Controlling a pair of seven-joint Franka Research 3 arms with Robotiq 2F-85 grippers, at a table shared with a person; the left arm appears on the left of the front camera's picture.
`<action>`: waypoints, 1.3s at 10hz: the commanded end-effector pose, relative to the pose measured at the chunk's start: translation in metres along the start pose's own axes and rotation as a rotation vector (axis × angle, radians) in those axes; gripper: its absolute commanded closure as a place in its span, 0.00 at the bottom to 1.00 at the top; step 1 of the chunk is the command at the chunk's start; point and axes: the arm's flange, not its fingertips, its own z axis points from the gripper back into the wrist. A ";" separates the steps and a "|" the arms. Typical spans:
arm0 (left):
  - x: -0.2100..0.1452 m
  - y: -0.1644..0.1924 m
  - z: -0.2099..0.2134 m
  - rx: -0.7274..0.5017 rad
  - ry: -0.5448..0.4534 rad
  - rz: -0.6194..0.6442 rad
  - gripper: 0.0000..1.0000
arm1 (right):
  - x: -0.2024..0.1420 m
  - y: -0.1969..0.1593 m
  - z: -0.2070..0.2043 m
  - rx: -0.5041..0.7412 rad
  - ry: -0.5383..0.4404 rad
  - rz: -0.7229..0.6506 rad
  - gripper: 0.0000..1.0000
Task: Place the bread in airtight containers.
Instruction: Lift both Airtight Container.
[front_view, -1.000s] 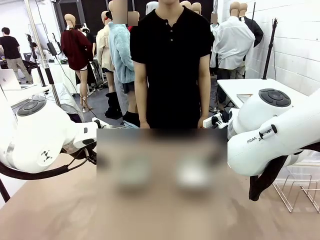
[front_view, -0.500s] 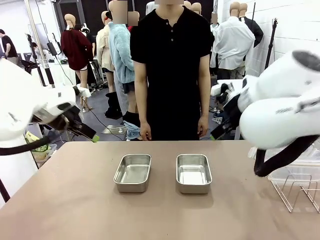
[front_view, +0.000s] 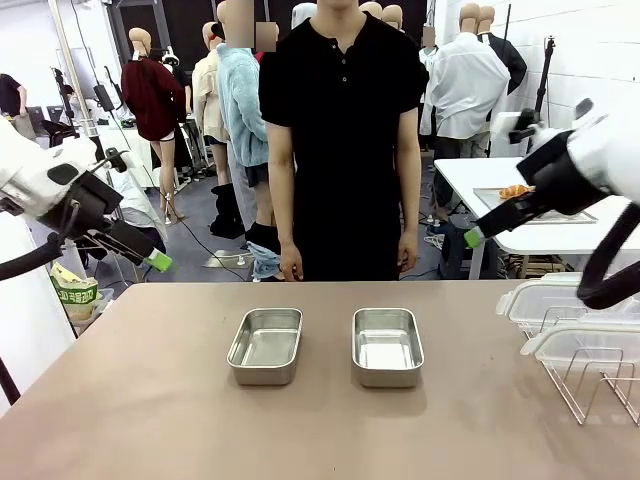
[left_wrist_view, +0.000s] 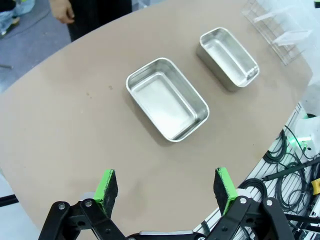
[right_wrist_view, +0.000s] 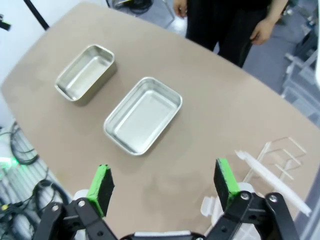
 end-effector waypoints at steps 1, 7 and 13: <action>-0.001 -0.005 0.008 -0.013 -0.040 -0.055 0.00 | -0.055 0.001 -0.004 0.039 0.028 -0.052 0.00; -0.003 -0.010 0.015 0.047 -0.075 -0.059 0.00 | -0.056 -0.009 -0.013 0.074 0.055 -0.065 0.00; 0.001 -0.011 0.018 0.051 -0.050 -0.056 0.00 | -0.019 -0.022 -0.003 0.057 0.060 -0.078 0.00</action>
